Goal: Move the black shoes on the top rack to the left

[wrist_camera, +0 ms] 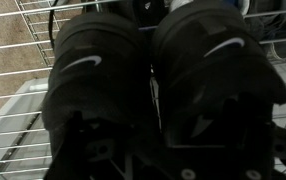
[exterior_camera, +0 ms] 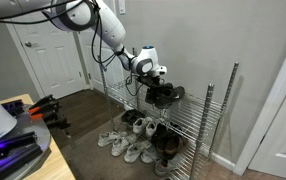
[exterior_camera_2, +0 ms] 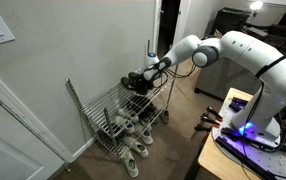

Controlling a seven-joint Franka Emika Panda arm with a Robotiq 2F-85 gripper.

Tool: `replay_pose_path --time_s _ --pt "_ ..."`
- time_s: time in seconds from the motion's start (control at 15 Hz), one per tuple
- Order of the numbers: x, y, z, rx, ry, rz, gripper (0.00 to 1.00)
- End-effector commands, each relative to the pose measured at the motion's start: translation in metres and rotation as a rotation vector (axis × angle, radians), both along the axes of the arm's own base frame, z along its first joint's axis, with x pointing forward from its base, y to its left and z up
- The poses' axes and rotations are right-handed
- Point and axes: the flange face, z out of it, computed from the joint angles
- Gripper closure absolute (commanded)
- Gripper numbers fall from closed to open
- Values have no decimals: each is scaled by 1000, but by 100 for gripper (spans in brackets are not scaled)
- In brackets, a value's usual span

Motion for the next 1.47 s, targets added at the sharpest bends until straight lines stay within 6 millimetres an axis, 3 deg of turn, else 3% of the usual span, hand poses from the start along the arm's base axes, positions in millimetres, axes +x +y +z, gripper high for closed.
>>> replay_pose_path --time_s 0.0,0.6,0.93,1.4 --pt "6 1 -4 27 -8 -31 36" --pt "12 0 8 22 -27 -78 94" --pt "14 6 29 18 -49 -67 94" --pt "25 30 89 80 -115 -28 93"
